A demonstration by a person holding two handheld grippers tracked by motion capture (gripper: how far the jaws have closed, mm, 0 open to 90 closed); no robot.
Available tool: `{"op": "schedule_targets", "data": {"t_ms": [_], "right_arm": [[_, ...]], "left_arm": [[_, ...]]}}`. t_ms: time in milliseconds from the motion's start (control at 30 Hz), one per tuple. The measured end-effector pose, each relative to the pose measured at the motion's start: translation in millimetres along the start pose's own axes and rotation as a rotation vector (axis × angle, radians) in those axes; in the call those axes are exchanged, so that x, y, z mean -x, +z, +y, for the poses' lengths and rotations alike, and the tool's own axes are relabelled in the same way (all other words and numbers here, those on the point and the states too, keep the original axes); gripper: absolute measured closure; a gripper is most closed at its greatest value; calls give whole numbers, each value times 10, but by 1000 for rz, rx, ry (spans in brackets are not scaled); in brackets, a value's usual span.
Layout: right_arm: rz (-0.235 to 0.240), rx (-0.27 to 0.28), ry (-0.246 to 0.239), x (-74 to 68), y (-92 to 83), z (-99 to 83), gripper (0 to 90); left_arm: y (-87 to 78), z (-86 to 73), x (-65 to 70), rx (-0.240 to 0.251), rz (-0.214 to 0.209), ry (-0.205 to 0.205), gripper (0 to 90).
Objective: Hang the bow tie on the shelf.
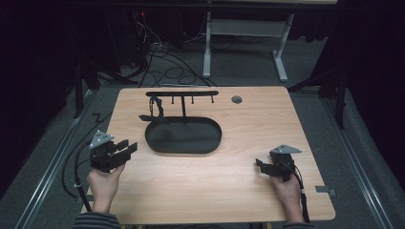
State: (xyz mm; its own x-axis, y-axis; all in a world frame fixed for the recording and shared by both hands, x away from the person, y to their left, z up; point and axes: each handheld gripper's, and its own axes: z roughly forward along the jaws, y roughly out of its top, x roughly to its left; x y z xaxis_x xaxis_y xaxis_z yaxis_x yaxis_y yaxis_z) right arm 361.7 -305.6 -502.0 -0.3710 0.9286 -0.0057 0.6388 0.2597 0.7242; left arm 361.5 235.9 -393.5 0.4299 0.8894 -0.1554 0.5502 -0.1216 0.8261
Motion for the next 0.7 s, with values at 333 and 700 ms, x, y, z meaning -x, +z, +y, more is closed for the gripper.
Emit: {"op": "schedule_targets", "data": {"t_ms": [333, 700], "right_arm": [[0, -1, -1, -1, -1, 0, 320], [-1, -2, -1, -2, -1, 1, 320]], "left_arm": [[10, -86, 34, -6, -13, -10, 588], [61, -180, 66, -17, -20, -24, 588]]}}
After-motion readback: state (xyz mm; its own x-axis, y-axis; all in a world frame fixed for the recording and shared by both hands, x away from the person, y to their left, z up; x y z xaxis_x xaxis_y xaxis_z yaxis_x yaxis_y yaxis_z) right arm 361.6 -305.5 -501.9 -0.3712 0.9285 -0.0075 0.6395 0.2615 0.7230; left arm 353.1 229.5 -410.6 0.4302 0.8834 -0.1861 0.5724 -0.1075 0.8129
